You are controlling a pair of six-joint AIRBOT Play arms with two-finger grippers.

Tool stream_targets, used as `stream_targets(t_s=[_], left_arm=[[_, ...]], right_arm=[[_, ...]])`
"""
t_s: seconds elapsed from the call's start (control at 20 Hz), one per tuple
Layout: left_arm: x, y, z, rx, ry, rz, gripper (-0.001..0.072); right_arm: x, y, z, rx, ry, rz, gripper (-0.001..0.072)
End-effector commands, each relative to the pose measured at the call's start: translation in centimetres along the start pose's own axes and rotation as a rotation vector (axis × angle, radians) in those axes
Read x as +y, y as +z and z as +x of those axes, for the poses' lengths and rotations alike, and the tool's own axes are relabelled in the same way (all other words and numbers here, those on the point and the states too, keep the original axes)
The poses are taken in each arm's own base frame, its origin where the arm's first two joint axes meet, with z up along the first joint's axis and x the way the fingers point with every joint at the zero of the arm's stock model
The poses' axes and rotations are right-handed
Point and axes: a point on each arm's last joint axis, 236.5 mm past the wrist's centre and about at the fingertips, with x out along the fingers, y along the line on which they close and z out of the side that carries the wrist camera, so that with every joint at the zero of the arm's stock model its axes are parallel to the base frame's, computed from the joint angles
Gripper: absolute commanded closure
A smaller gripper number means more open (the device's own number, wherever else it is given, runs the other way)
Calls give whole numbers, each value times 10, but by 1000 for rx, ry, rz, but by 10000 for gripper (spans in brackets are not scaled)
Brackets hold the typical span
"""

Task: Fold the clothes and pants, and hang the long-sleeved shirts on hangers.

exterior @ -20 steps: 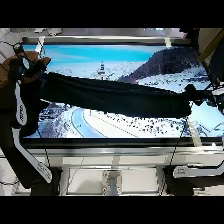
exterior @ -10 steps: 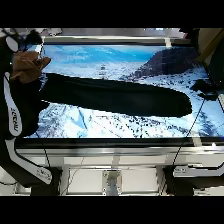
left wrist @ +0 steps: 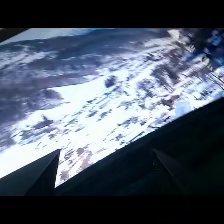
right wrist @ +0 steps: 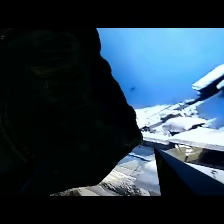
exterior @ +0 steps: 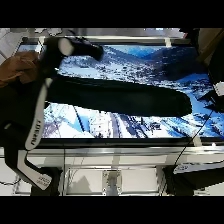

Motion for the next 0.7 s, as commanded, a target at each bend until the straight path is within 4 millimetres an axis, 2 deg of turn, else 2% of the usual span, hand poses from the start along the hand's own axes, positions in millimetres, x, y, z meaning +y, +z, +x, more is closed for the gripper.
stream_targets(t_s=[0.0,0.2,0.4,0.65], left_arm=[[-85,-10,25,62,-70,250,62],[-118,-35,53,122,-90,335,62],[-125,-49,65,150,-103,340,63],[-125,-53,65,165,-107,339,62]], right_arm=[[-11,-2,23,44,209,58,14],[-20,-12,63,115,254,59,14],[-3,-10,78,119,279,9,14],[27,-15,95,149,284,-56,30]])
